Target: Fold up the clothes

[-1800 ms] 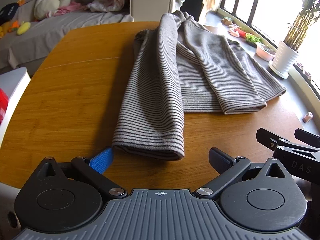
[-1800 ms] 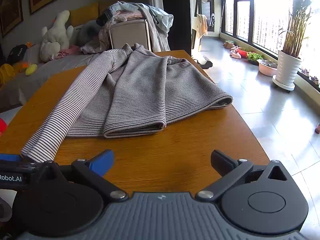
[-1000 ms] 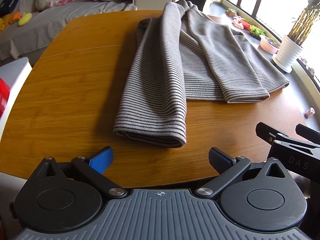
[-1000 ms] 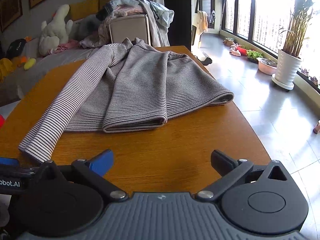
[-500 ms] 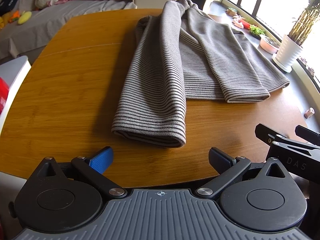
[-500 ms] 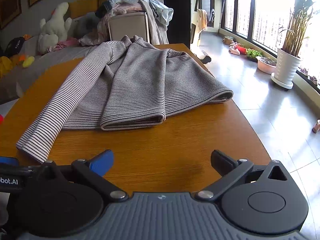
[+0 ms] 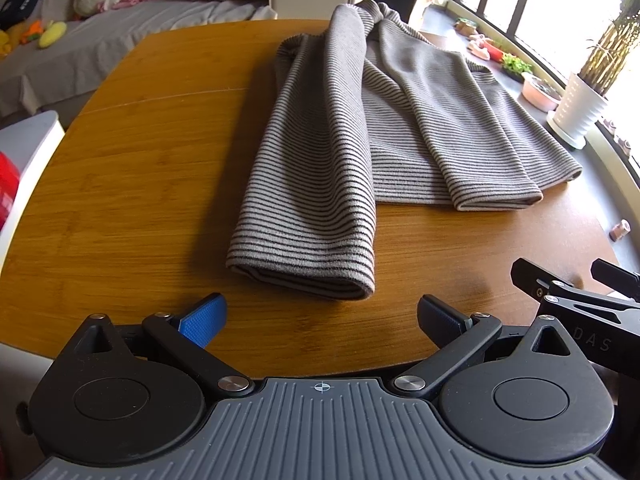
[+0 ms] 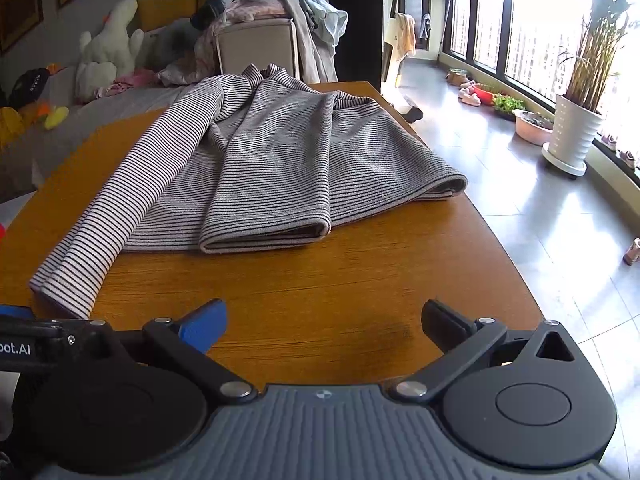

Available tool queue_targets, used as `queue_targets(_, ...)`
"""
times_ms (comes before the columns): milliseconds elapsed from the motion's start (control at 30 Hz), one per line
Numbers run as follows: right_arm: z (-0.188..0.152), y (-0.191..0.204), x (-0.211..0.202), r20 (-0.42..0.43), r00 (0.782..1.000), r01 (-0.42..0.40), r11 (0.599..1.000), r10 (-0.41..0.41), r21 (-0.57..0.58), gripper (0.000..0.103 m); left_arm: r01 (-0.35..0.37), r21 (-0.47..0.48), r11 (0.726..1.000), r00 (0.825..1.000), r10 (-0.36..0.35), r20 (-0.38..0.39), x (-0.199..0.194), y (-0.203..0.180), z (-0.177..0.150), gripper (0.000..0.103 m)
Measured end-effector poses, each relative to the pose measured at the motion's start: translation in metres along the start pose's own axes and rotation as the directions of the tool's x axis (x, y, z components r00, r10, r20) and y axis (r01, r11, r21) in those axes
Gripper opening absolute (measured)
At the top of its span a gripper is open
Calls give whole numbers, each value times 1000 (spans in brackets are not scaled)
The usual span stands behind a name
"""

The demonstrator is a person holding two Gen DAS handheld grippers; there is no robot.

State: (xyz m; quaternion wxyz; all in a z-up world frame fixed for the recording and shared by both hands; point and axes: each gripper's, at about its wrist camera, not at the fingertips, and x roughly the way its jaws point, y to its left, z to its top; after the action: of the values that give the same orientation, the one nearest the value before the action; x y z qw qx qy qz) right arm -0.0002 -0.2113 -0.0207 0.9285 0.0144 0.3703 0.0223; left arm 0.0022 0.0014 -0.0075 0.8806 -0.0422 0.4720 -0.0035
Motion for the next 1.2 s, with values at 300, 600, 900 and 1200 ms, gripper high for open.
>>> queue_targets(300, -1, 0, -1, -1, 1000, 1, 1000, -1, -2, 103, 2, 1, 1000, 1000, -2, 0, -1, 1, 0, 103)
queue_targets(600, -1, 0, -1, -2, 1000, 0, 1000, 0, -1, 103, 6, 5, 1000, 1000, -6, 0, -3, 1, -1, 103)
queue_targets(900, 1, 1, 0, 11, 1000, 5, 1000, -4, -19, 103, -3, 21, 1000, 1000, 3, 12, -1, -1, 3, 103)
queue_targets(1200, 20, -4, 5, 47, 999, 4, 999, -2, -47, 103, 16, 57, 998, 998, -19, 53, 2, -3, 19, 103)
